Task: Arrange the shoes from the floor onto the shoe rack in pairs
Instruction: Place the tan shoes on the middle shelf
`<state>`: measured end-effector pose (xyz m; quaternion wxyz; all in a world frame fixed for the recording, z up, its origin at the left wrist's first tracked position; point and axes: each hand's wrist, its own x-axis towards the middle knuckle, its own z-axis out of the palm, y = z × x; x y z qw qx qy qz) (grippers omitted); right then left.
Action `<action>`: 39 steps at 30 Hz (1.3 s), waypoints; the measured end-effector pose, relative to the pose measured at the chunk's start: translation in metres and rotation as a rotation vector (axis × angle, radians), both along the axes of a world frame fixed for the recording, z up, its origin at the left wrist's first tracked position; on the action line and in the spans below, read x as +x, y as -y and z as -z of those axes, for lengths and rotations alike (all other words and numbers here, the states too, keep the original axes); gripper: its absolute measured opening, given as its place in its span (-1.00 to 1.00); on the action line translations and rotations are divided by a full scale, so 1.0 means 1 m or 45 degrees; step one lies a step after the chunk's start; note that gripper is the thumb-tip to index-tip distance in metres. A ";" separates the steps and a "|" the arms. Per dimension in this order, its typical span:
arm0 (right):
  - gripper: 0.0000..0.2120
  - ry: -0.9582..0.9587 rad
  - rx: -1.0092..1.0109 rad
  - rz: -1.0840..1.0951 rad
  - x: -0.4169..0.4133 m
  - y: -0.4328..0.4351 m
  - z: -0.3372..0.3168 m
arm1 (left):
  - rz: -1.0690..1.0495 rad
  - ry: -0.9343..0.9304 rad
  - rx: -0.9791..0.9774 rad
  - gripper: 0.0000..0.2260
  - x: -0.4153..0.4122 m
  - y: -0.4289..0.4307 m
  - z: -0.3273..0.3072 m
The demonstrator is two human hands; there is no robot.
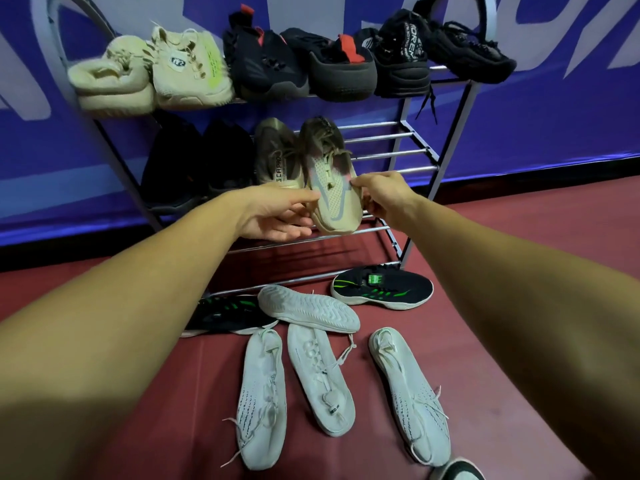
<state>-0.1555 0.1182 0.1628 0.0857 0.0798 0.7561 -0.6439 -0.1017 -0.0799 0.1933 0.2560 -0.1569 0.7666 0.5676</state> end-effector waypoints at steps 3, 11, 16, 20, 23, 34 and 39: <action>-0.85 -0.029 -0.017 0.042 0.000 0.006 0.002 | -0.097 0.104 0.145 -0.79 0.001 -0.001 0.008; -0.82 -0.115 0.033 0.116 -0.006 0.009 0.008 | -0.175 0.185 0.162 -0.78 -0.003 -0.013 0.021; -0.73 -0.176 0.145 0.092 -0.007 0.008 0.001 | -0.299 0.110 0.257 -0.86 -0.004 -0.021 0.028; -0.73 -0.117 0.228 -0.020 -0.005 0.002 -0.003 | -0.418 0.033 0.320 -0.89 -0.008 -0.027 0.032; -0.72 0.057 0.316 -0.125 0.002 -0.005 0.002 | -0.490 -0.049 0.364 -0.85 -0.010 -0.032 0.033; -0.86 0.205 -0.072 -0.179 0.004 -0.006 -0.001 | -0.516 -0.084 0.438 -0.72 -0.013 -0.044 0.039; -0.86 0.172 -0.071 -0.143 -0.005 0.005 0.009 | -0.527 -0.176 0.423 -0.85 -0.017 -0.046 0.044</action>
